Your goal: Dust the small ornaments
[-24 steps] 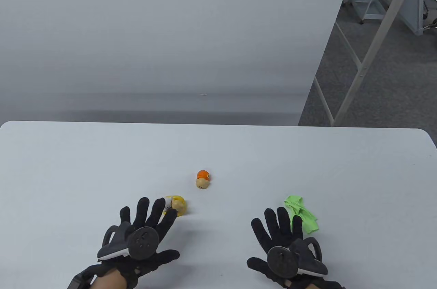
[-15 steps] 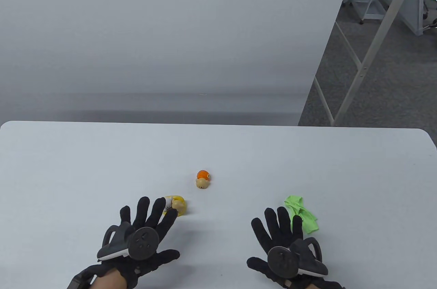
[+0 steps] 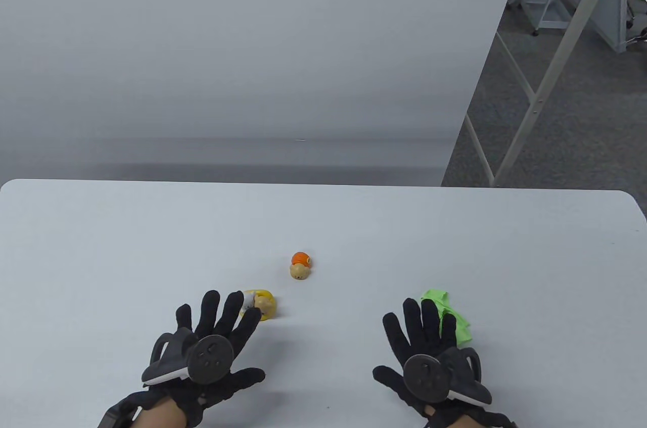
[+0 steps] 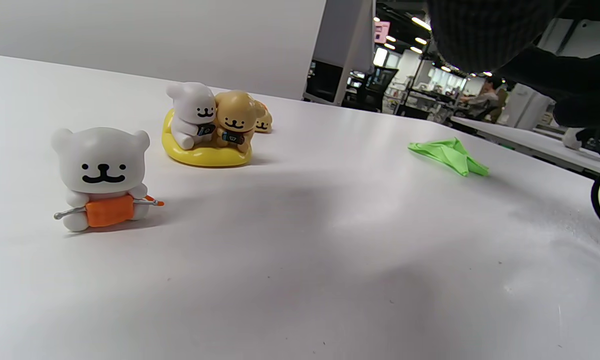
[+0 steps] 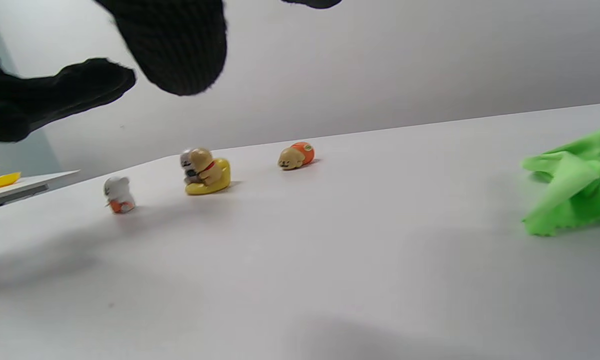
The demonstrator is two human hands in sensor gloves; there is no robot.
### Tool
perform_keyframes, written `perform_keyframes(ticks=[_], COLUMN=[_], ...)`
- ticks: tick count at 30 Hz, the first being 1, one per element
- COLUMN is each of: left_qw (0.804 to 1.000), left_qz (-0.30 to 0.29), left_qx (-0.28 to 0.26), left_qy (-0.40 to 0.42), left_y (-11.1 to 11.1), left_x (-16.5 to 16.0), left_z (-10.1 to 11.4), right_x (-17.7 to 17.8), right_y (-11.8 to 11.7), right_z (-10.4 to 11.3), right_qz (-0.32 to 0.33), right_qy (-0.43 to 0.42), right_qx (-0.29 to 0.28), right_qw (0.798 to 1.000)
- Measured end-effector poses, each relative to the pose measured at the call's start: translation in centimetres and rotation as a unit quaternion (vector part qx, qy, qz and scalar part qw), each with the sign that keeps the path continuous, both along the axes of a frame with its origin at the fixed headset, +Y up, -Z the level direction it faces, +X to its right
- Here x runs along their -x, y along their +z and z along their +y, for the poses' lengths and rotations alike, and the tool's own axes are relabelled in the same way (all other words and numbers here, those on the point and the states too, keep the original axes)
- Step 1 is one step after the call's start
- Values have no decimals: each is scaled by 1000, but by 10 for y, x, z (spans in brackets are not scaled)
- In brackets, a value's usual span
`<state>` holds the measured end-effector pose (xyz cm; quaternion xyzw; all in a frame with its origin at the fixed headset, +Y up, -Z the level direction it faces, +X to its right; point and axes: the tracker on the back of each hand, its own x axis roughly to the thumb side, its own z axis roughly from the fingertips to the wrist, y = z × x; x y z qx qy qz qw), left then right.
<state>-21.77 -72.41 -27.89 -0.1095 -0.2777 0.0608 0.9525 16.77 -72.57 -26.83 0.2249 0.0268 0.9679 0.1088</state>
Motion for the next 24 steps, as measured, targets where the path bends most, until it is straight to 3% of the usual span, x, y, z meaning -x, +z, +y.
perform_keyframes(ticks=[4,7,14,20,24], left_qw=[1000,1000,1000,1000,1000], left_qz=[2,4,11,12,13], left_qx=[-7,-9,-6,-1,-1], left_qy=[7,12,14,10,12], left_y=[0,0,-1,-1,0], left_x=[3,6,9,9,9], left_z=[4,5,5,3,3], right_x=[-25,-47,-71,-64,-56], right_y=[-18,-44,-97,-121,-131], right_z=[24,27,-10,-43,-59], right_qz=[-59,-110,-187,-206,-212], right_qy=[-30,-50,5,47,122], right_qx=[-31,-10,63,113,163], right_qw=[997,993,980,971,956])
